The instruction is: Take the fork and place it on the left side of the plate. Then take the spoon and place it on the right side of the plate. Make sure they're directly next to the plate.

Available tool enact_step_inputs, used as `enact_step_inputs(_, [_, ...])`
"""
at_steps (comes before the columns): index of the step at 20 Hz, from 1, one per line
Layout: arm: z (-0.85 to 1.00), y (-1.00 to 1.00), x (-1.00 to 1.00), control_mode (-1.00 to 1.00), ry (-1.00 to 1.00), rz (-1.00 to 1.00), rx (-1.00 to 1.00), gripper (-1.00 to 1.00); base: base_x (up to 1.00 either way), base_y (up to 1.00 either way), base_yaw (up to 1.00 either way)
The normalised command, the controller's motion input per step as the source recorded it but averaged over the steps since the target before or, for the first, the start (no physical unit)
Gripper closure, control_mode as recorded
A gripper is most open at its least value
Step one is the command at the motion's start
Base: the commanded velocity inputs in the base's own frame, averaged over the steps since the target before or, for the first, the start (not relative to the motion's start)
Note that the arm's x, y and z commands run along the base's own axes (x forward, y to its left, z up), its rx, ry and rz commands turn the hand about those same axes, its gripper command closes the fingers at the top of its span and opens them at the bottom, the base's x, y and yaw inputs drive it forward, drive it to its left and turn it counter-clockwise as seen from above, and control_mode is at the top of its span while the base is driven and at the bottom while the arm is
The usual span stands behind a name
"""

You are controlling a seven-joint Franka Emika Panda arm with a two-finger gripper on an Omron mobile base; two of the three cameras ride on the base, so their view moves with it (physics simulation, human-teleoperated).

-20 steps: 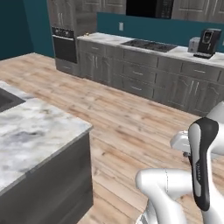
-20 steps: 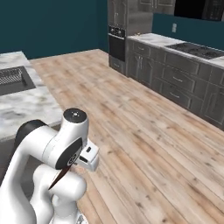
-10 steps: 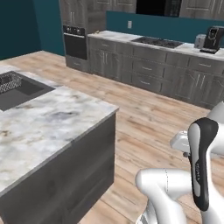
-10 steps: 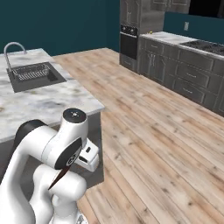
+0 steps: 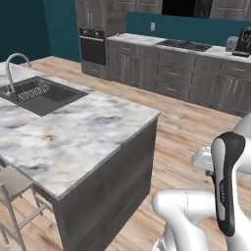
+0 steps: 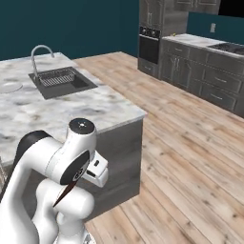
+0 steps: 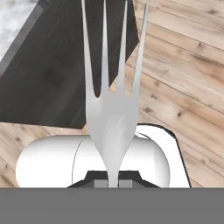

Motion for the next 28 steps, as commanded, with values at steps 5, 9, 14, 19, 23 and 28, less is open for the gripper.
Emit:
enact_step_inputs(5, [0.00,0.00,0.00,1.00,0.00,0.00,0.00,1.00,0.00,0.98,-0.10])
enact_step_inputs(9, [0.00,0.00,0.00,1.00,0.00,0.00,0.00,1.00,-0.03,0.88,-0.11])
enact_step_inputs(14, [0.00,0.00,0.00,1.00,0.00,0.00,0.00,1.00,-0.07,0.80,-0.12])
enact_step_inputs(19, [0.00,0.00,0.00,1.00,0.00,0.00,0.00,1.00,-0.05,0.79,-0.14])
enact_step_inputs(23, [0.00,0.00,0.00,1.00,0.00,0.00,0.00,1.00,0.00,0.77,-0.16])
enact_step_inputs(28, [0.00,0.00,0.00,1.00,0.00,0.00,0.00,1.00,0.00,0.77,-0.19])
